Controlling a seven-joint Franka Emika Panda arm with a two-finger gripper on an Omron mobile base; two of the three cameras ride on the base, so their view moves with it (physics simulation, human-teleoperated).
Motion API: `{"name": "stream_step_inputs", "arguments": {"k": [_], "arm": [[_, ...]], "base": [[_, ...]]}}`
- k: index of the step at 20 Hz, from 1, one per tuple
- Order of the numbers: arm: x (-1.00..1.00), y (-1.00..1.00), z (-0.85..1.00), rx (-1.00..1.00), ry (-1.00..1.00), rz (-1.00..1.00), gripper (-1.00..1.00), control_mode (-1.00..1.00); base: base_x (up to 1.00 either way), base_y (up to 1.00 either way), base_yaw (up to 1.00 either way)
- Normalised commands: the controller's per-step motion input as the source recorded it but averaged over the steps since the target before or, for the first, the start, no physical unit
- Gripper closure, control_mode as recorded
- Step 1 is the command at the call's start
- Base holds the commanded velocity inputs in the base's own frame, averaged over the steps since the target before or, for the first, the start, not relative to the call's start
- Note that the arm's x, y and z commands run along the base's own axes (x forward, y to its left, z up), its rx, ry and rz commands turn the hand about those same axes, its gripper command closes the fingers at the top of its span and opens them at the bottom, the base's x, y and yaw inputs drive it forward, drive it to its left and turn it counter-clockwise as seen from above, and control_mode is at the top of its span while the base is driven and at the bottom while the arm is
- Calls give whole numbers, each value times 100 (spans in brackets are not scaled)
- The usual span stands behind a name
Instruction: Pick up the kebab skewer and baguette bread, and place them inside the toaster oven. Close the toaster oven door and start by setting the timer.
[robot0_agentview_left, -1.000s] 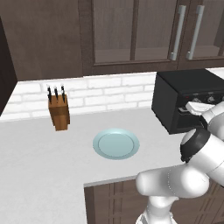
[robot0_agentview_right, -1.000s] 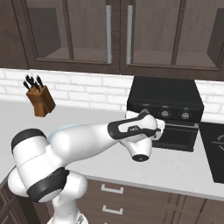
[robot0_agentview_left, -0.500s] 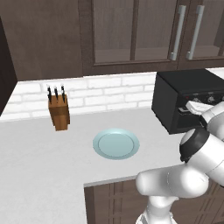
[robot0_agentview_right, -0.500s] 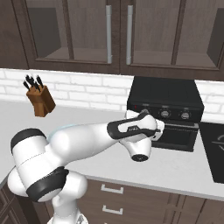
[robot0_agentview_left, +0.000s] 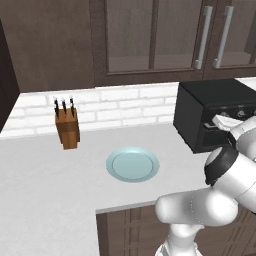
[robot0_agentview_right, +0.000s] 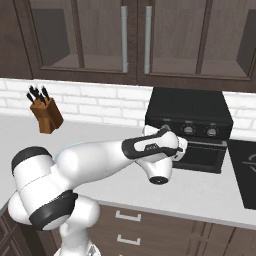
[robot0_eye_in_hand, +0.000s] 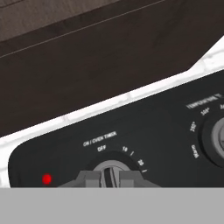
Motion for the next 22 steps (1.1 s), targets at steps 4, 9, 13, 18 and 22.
{"name": "stream_step_inputs", "arguments": {"k": [4, 9, 13, 18, 22], "arm": [[0, 0, 0, 7, 0, 0, 100, -100], [0, 0, 0, 9, 2, -1, 100, -100], [0, 0, 0, 9, 6, -1, 100, -100], [0, 0, 0, 7, 6, 0, 100, -100], [0, 0, -2, 7, 7, 0, 100, -100]], "base": [[0, 0, 0], [0, 0, 0], [0, 0, 0], [0, 0, 0], [0, 0, 0]]}}
